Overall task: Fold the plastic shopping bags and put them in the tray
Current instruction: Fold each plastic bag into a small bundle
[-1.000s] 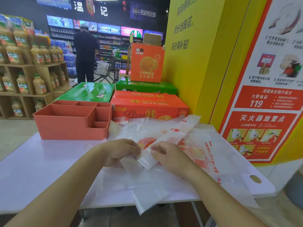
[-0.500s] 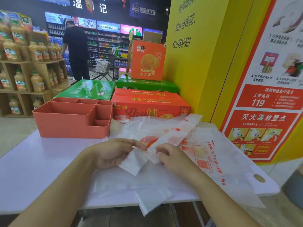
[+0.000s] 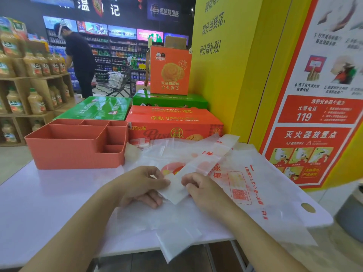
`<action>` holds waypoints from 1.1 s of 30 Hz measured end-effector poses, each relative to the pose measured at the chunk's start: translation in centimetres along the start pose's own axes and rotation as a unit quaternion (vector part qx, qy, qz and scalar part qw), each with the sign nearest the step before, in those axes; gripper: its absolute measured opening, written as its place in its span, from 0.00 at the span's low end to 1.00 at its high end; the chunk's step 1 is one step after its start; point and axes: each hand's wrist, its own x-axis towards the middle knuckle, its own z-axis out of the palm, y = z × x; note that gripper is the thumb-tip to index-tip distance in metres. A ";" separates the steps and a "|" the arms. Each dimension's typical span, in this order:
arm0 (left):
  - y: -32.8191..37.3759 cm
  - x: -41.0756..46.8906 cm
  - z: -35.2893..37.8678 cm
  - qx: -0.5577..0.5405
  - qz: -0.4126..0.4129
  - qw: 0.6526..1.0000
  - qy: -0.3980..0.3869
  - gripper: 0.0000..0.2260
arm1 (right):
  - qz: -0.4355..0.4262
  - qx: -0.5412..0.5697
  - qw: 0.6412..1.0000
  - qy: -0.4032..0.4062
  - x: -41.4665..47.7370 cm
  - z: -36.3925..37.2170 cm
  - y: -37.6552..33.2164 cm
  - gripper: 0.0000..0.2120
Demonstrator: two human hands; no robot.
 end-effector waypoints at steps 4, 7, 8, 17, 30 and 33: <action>0.2 0.0 0.4 0.010 -0.005 0.999 0.034 0.13 | -0.041 -0.002 0.999 -0.003 -0.6 -0.2 -0.2 0.21; 0.4 -0.2 0.5 -0.002 0.009 1.000 0.024 0.13 | -0.082 -0.060 0.994 -0.042 -1.2 -0.4 -0.3 0.23; 0.5 -0.2 0.5 -0.014 0.017 0.999 0.023 0.14 | -0.091 -0.084 0.991 -0.058 -1.2 -0.5 -0.3 0.24; 1.4 -0.4 0.4 -0.126 0.059 0.990 -0.033 0.20 | -0.095 -0.094 0.991 0.022 -0.2 -1.3 -0.7 0.16; 3.0 4.6 1.5 0.350 0.141 0.920 0.101 0.07 | 0.032 -0.051 0.996 0.064 2.0 -3.5 0.7 0.08; 2.6 5.6 1.6 0.358 0.132 0.919 0.103 0.07 | 0.040 -0.093 0.992 0.070 2.5 -3.7 1.3 0.11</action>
